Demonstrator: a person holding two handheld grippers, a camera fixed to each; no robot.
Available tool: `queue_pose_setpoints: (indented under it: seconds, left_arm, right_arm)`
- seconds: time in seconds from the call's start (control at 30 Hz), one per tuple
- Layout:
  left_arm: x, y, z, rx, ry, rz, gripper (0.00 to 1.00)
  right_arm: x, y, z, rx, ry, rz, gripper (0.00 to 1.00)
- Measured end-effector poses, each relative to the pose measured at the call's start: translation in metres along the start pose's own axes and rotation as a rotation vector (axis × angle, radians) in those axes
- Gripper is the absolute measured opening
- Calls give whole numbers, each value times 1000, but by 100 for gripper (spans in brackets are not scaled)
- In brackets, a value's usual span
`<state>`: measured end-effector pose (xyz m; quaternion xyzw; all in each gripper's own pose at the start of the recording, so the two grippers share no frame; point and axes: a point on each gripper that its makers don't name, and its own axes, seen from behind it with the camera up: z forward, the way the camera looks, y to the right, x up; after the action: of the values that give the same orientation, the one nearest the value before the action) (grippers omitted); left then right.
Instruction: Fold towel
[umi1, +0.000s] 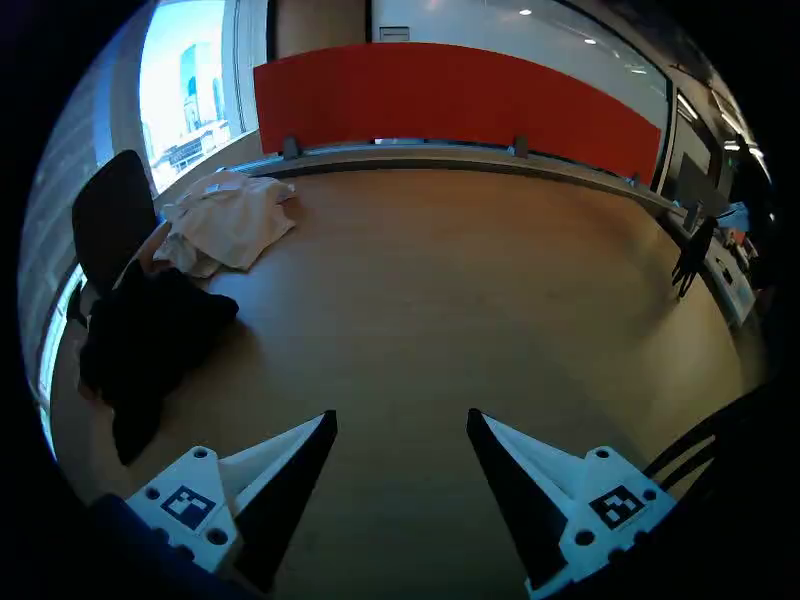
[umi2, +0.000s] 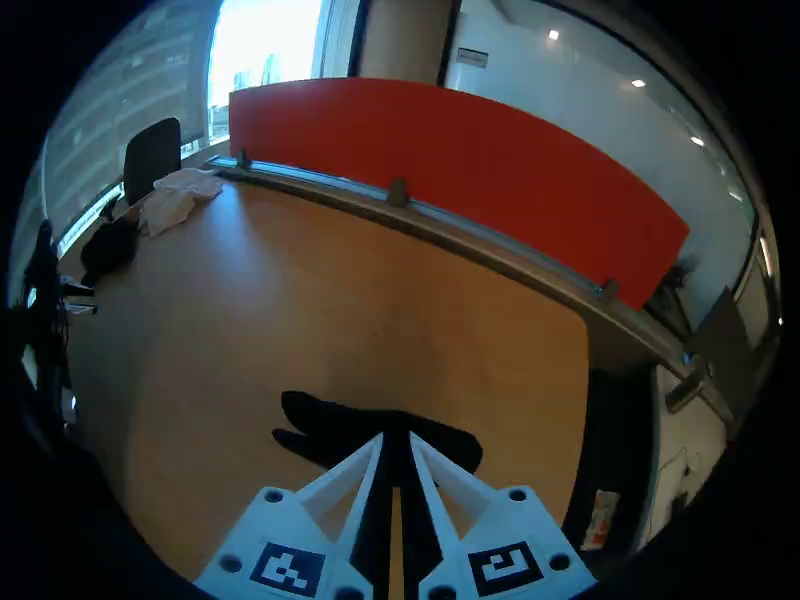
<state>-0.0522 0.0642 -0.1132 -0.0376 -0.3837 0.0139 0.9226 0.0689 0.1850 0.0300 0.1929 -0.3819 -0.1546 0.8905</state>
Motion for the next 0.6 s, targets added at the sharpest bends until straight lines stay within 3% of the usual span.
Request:
queue_pose_setpoints:
  seconds: [0.33, 0.6]
  left_arm:
    - [3, 4, 0, -3, 1, 12, 97]
    - [3, 7, -2, -7, 3, 16, 97]
  right_arm:
    - [-13, -1, -2, 6, -16, -8, 5]
    - [-47, 1, -11, 3, -66, -17, 5]
